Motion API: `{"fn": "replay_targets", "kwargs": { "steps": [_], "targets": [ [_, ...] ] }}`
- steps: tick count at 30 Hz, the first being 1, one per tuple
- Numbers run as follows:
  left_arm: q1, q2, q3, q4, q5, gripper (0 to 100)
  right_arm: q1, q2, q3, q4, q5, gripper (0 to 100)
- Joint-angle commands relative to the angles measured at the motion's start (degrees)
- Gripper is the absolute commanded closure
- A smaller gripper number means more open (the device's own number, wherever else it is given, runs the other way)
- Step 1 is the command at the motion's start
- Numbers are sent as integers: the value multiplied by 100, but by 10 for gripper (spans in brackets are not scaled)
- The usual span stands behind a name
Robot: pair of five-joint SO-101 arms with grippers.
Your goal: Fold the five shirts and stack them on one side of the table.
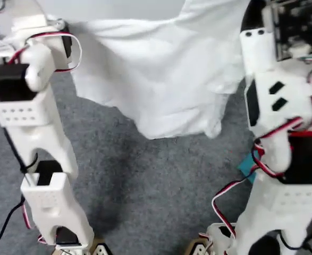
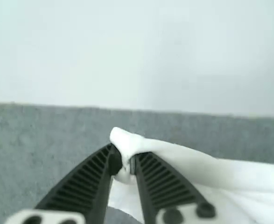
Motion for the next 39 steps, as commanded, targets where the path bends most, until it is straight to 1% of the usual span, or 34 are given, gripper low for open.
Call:
{"fn": "replay_targets", "kwargs": {
  "steps": [1, 7, 11, 15, 20, 25, 27, 30, 33, 36, 39],
  "targets": [
    [35, -659, -198, 105, 53, 987, 110, 22, -642, 338, -18, 988],
    [35, -2127, 84, 105, 62, 987, 110, -207, -1407, 1385, -18, 988],
    [35, -3323, 822, 105, 62, 987, 110, -611, -1855, 1842, -18, 988],
    [35, -4378, 1719, 97, 35, 987, 110, -936, -2022, 1921, -18, 988],
    [26, -5275, 2642, 88, 18, 987, 110, -1077, -2022, 1921, -18, 988],
    [-9, -5644, 3310, 79, 9, 987, 110, -971, -1802, 1921, -18, 988],
    [-9, -5635, 3741, -70, 9, 987, 110, -796, -1521, 1921, -18, 988],
    [-18, -5635, 4699, -475, 9, 987, 92, -435, -914, 1842, -26, 988],
    [-18, -5635, 5938, -1169, -105, 987, 75, 92, -264, 1516, -35, 988],
    [-18, -5635, 7389, -2259, -519, 987, 75, 708, 290, 963, -26, 988],
    [-26, -5626, 8892, -3622, -721, 987, 75, 1402, 677, 251, -26, 988]
  ]
}}
